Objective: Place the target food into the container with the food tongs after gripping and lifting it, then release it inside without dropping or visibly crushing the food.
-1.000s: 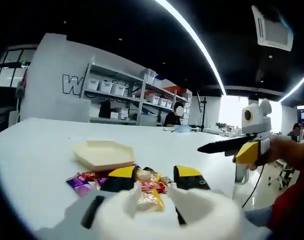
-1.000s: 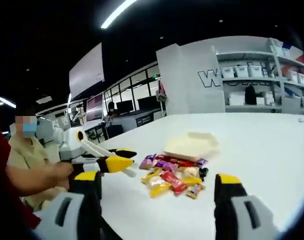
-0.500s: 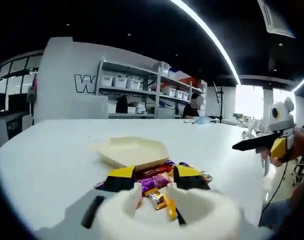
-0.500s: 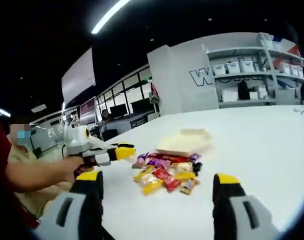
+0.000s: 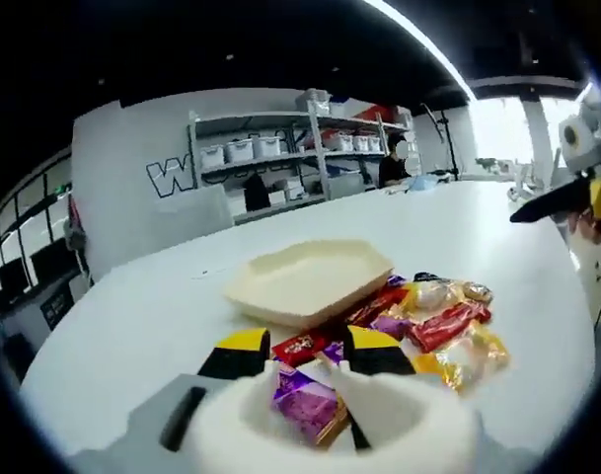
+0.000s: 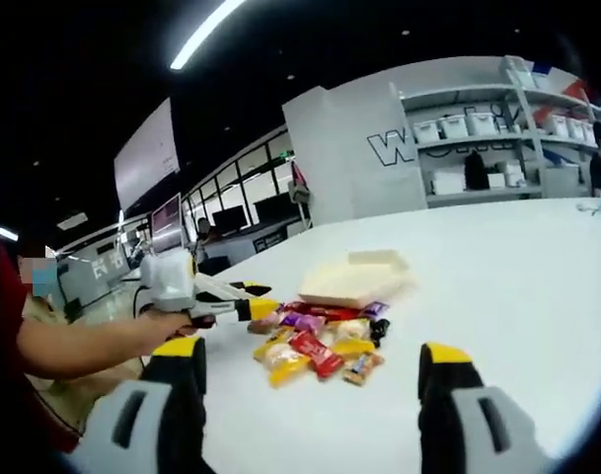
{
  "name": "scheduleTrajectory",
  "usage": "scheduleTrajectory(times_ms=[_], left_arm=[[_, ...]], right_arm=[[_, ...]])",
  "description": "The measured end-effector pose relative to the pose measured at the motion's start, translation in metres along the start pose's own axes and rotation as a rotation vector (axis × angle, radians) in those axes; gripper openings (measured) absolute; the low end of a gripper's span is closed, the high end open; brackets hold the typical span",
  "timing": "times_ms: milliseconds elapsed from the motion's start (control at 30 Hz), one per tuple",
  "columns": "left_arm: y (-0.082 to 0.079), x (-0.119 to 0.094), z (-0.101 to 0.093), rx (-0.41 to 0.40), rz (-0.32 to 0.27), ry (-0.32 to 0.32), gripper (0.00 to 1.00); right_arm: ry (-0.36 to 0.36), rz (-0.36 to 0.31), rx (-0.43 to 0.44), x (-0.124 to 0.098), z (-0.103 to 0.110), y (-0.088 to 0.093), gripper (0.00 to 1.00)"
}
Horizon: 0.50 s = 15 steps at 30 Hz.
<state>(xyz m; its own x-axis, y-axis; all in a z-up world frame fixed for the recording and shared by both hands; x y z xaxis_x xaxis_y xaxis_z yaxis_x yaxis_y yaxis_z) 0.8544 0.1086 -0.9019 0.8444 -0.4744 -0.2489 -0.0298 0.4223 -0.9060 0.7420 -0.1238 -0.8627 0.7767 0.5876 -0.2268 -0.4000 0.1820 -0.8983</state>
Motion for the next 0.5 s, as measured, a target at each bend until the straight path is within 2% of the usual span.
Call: scheduleTrajectory(times_ms=[100, 200, 300, 433, 500], left_arm=[[0.001, -0.012, 0.003, -0.047, -0.005, 0.001, 0.28], [0.005, -0.026, 0.007, 0.020, 0.025, 0.003, 0.28], [0.007, -0.034, 0.014, 0.029, -0.002, 0.015, 0.29], [0.015, -0.047, 0.016, 0.094, 0.037, 0.031, 0.29], [0.024, -0.050, 0.021, 0.073, 0.043, 0.029, 0.29]], right_arm=[[0.000, -0.012, 0.014, -0.002, -0.001, -0.002, 0.83], [-0.001, -0.014, 0.021, -0.002, 0.000, -0.002, 0.84], [-0.005, -0.017, 0.021, -0.003, 0.004, -0.001, 0.85], [-0.015, -0.015, 0.031, -0.005, 0.011, 0.002, 0.85], [-0.021, -0.021, 0.037, -0.007, 0.013, 0.003, 0.85]])
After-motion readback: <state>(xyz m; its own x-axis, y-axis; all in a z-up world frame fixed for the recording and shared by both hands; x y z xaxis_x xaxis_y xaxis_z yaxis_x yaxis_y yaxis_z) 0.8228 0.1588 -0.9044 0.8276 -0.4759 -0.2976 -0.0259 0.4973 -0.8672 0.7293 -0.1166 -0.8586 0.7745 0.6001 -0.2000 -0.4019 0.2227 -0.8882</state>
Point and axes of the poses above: the point that each gripper's makers call its tool centre point, and the gripper's own axes: x roughly forward along the fingers, z roughly to its left, y roughly out of its underside, the point moved 6 cm from there along -x, roughly backward along the fingers, and after that the axes turned 7 degrees about x, right-handed, at the moved point
